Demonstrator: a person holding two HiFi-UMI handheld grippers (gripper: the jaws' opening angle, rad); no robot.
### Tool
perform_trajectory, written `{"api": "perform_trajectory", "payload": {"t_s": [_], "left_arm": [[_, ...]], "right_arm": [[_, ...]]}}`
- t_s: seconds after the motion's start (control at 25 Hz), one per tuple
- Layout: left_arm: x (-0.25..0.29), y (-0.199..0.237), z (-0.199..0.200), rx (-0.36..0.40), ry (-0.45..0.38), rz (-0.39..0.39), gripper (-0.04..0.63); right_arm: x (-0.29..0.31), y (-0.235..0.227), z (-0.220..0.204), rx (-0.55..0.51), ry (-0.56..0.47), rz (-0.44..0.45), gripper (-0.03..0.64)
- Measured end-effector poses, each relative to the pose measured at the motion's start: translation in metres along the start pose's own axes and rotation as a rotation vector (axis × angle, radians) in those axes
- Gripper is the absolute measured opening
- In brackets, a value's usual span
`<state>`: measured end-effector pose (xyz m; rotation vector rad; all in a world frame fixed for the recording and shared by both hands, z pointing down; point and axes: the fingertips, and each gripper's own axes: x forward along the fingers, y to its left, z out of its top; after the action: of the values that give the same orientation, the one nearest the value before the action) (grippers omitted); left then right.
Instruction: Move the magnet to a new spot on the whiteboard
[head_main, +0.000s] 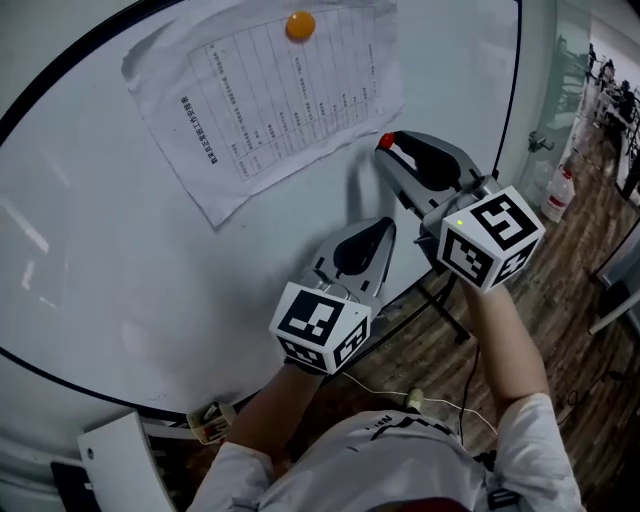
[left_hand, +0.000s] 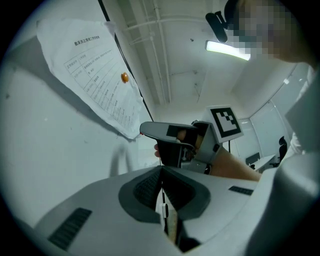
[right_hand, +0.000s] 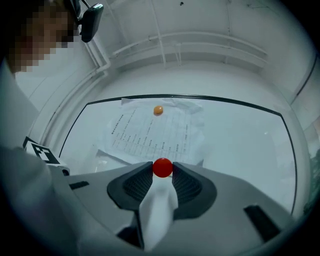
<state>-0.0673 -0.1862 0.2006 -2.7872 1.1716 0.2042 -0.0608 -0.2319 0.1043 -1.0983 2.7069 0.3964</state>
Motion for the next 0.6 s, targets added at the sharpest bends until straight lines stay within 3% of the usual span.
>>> {"api": "perform_trajectory", "payload": {"t_s": [0.6], "left_arm": [[-0.006, 0.017, 0.018, 0.023, -0.033, 0.032, 0.012]], "right_arm": [[0.045, -0.009, 0.002, -0.135, 0.059, -0.044, 0.129]]}}
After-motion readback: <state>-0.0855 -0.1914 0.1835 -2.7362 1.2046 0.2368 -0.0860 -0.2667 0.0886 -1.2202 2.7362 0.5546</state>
